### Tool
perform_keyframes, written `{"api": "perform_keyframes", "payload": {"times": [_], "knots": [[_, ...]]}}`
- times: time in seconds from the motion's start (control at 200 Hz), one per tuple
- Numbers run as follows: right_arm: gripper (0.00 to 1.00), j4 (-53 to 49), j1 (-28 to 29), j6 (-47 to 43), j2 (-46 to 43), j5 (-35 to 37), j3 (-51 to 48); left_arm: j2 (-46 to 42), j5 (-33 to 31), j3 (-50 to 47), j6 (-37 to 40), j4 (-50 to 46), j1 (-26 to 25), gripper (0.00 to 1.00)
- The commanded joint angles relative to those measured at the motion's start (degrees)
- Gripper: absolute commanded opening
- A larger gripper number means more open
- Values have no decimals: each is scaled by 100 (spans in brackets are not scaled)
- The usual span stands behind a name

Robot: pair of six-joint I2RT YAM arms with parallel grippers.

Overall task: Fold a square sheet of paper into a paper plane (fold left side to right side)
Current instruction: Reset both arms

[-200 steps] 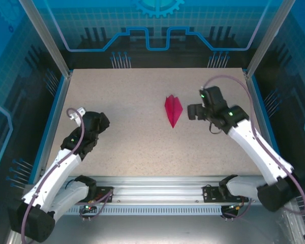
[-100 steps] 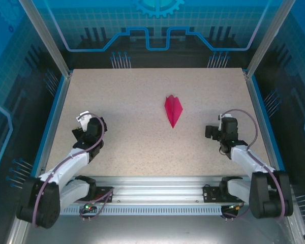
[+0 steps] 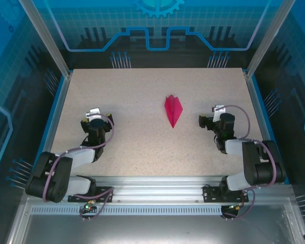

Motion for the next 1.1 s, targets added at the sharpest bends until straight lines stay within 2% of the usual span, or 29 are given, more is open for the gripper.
{"api": "perform_keyframes", "payload": {"times": [0.0, 0.075, 0.145, 0.265, 0.33, 0.435, 1.095], "knots": [[99, 473, 52, -226, 128, -199, 134, 288, 504, -241, 381, 1297, 189, 99], [99, 368, 53, -217, 118, -198, 171, 780, 674, -338, 379, 2037, 322, 99], [99, 336, 53, -217, 112, -194, 176, 730, 1058, -162, 449, 1549, 337, 98], [99, 346, 53, -232, 116, -186, 184, 1404, 1204, -35, 608, 2099, 361, 98], [99, 348, 58, -231, 116, -185, 178, 1182, 1341, 274, 407, 1084, 451, 98], [100, 350, 66, -232, 116, -178, 178, 1201, 1678, 425, 109, 840, 805, 99], [99, 264, 185, -337, 134, -71, 228, 1197, 1683, 418, 120, 838, 807, 98]]}}
